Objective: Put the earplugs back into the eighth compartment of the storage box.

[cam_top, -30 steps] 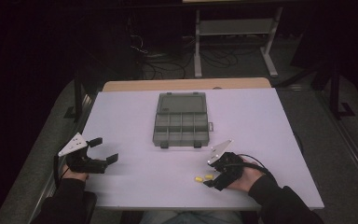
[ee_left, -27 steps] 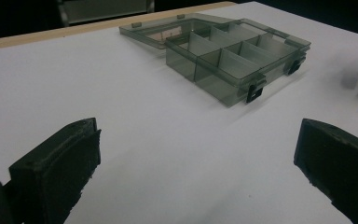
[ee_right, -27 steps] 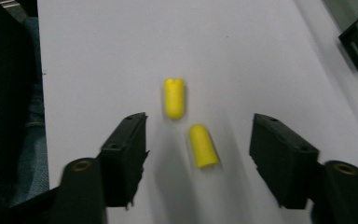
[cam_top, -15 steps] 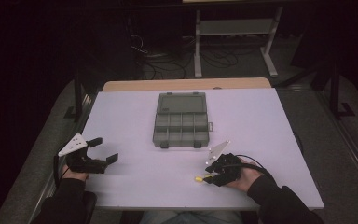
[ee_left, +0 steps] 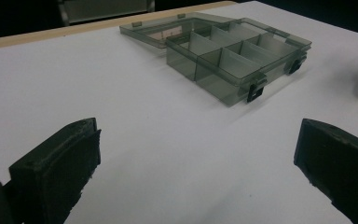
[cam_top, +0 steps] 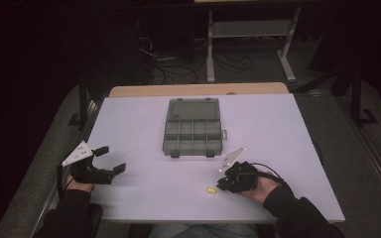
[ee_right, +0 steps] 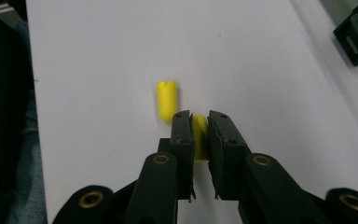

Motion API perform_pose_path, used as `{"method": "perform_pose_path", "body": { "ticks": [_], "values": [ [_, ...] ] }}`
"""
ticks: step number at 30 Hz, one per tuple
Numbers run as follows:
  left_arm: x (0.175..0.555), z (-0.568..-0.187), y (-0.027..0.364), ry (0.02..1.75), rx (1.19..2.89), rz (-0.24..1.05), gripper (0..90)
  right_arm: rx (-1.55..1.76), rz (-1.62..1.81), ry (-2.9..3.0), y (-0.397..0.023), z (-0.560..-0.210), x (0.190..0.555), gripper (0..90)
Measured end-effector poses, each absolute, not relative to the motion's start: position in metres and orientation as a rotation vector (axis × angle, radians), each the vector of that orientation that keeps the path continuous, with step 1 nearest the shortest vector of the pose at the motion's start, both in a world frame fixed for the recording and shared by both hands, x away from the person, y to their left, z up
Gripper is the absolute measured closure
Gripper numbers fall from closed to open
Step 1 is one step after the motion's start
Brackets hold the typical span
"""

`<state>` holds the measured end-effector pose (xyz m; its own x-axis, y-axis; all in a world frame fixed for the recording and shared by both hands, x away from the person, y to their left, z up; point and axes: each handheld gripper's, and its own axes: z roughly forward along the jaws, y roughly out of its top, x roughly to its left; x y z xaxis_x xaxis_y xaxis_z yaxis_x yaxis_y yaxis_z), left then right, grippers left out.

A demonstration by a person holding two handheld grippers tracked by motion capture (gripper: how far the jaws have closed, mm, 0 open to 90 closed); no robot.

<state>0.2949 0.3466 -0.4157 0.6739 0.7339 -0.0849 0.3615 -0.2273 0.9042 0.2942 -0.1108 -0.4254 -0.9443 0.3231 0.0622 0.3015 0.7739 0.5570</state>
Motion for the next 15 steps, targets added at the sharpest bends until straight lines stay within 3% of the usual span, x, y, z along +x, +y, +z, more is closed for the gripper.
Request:
{"method": "perform_pose_path", "body": {
  "ticks": [15],
  "values": [
    [0.293, -0.415, 0.349, 0.885, 1.825, 0.465, 0.0, 0.508, 0.932, 2.964, -0.113, -0.407, 0.298, 79.2]
  ]
}}
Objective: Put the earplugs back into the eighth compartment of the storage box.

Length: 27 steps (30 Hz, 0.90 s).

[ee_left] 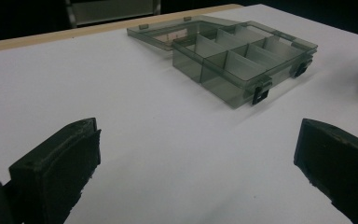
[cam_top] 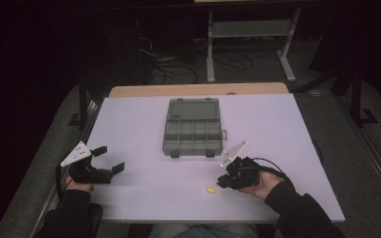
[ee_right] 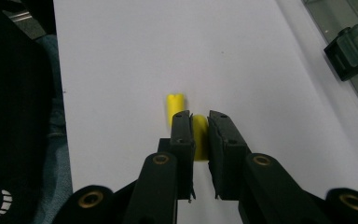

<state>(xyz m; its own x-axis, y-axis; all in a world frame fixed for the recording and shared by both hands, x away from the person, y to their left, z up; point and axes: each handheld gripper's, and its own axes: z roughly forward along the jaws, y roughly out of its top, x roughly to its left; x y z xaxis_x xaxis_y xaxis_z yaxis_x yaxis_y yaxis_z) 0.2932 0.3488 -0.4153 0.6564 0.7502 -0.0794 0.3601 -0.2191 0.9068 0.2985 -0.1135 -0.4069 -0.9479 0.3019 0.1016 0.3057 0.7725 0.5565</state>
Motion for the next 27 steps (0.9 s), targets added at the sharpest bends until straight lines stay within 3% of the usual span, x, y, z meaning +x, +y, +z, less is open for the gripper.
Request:
{"method": "perform_pose_path", "body": {
  "ticks": [27],
  "values": [
    [0.293, -0.416, 0.348, 0.877, 1.836, 0.458, 0.0, -0.533, -0.967, -3.032, -0.115, -0.346, 0.342, 78.9]
  ]
}}
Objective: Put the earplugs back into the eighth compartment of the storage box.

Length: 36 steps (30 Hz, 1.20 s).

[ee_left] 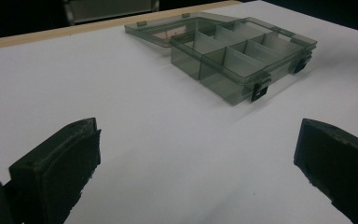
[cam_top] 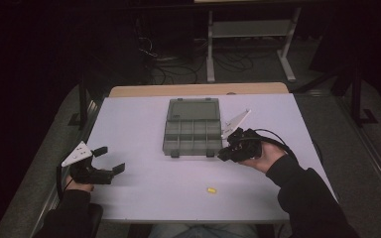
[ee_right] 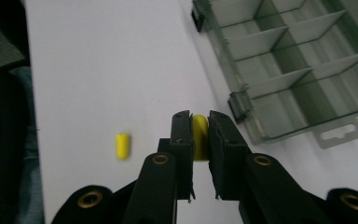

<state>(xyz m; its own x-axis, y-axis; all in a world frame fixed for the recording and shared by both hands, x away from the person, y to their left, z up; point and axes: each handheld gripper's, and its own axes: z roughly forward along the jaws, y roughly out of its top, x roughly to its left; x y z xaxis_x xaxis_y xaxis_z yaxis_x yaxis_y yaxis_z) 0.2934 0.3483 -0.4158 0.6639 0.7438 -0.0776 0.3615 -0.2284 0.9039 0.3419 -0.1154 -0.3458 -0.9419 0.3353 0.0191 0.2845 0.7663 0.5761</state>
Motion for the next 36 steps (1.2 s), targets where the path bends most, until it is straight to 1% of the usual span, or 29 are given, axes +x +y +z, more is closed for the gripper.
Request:
{"method": "perform_pose_path", "body": {
  "ticks": [8, 18, 36],
  "values": [
    [0.293, -0.416, 0.348, 0.881, 1.833, 0.456, 0.0, 0.552, 0.936, 2.841, -0.121, -0.338, 0.358, 79.0],
    [0.294, -0.416, 0.349, 0.884, 1.83, 0.448, 0.0, 0.618, 0.955, 2.778, -0.122, -0.341, 0.378, 79.1],
    [0.293, -0.416, 0.349, 0.881, 1.828, 0.441, 0.0, 0.716, 0.977, 2.771, -0.116, -0.361, 0.409, 79.0]
  ]
}}
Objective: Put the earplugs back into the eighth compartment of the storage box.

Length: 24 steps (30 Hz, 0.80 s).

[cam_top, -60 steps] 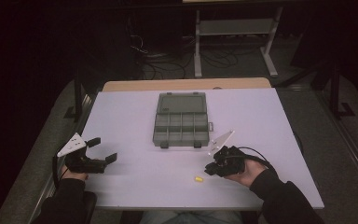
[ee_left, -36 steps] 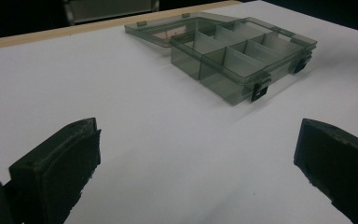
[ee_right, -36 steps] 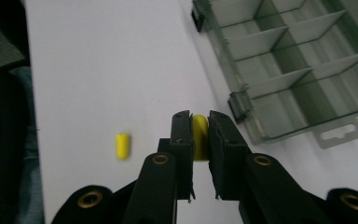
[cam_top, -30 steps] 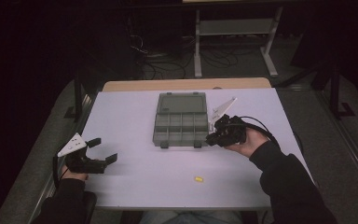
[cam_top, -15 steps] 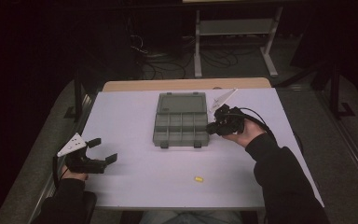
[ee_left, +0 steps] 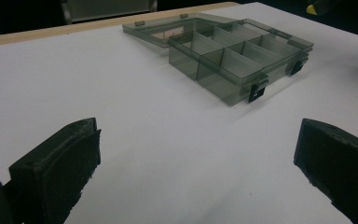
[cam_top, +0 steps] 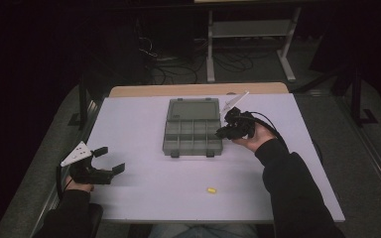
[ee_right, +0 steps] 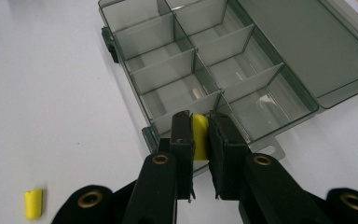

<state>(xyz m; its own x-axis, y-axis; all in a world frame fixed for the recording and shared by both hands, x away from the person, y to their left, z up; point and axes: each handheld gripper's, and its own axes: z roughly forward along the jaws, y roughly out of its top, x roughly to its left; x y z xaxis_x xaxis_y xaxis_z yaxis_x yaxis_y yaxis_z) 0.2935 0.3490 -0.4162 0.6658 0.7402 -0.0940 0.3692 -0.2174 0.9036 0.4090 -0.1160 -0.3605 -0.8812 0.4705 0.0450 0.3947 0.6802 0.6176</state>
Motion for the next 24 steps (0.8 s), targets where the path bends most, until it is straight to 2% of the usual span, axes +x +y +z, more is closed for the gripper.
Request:
{"method": "perform_pose_path", "body": {
  "ticks": [20, 24],
  "values": [
    [0.294, -0.416, 0.349, 0.876, 1.83, 0.435, 0.0, 0.75, 0.906, 2.844, -0.097, -0.393, 0.427, 78.4],
    [0.294, -0.416, 0.349, 0.875, 1.832, 0.434, 0.0, 0.77, 0.91, 2.83, -0.095, -0.396, 0.429, 70.0]
  ]
}}
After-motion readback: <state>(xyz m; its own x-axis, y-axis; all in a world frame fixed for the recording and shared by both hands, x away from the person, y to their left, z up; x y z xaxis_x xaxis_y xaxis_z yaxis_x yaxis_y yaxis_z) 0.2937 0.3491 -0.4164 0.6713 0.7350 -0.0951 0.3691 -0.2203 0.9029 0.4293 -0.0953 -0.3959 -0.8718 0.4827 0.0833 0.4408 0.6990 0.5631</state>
